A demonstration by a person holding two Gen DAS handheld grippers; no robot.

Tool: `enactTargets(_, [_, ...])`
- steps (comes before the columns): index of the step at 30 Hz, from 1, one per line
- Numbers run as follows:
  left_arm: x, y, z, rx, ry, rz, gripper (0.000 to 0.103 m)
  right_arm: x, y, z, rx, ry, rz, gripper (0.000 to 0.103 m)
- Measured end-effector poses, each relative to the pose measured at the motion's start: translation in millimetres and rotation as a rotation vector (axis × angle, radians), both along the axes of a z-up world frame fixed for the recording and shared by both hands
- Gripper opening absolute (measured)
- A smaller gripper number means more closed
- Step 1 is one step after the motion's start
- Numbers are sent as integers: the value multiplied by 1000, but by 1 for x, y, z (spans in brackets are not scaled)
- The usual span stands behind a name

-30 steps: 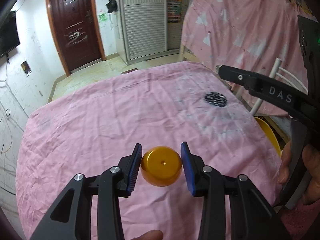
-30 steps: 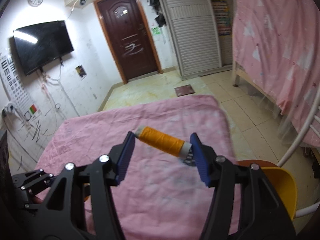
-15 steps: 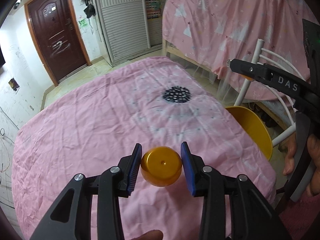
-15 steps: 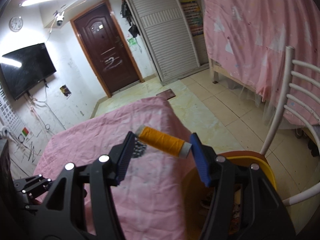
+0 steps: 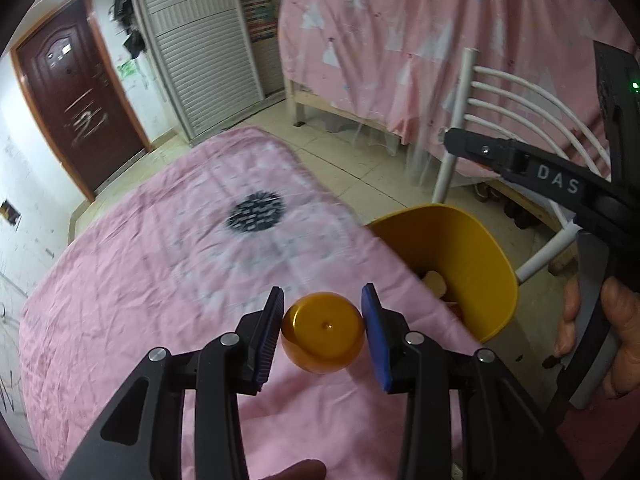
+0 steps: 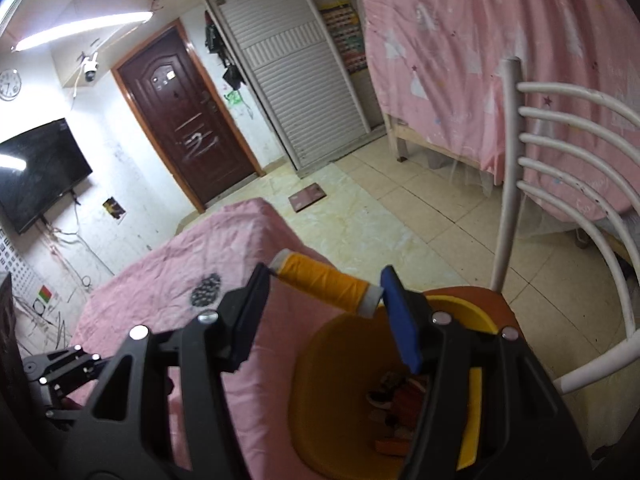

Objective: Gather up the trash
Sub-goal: 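Carry the yellow lid and orange tube over the yellow bin, then open both grippers to drop the items into the yellow bin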

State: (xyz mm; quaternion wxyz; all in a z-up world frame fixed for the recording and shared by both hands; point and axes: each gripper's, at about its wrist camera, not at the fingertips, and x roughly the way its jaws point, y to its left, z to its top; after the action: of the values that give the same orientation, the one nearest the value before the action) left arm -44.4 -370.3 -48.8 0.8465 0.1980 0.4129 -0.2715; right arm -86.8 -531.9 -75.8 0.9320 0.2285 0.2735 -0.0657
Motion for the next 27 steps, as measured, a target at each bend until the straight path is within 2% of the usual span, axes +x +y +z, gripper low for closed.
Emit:
enactTargets(6, [-2, -37, -1, -2, 31, -62, 33, -10, -23, -9, 31, 0, -32, 55])
enactTargets(16, [10, -91, -12, 1, 116, -105, 33, -25, -56, -24, 77, -10, -80, 55])
enactTargets(23, [14, -118, -24, 32, 120, -128, 33, -30, -65, -28, 91, -6, -97, 55])
enactTargets(26, [15, -126, -27, 43, 131, -136, 42, -30, -67, -30, 96, -5, -101, 55])
enactTargets(27, [15, -128, -28, 48, 131, -138, 55, -30, -67, -30, 97, -4, -102, 55])
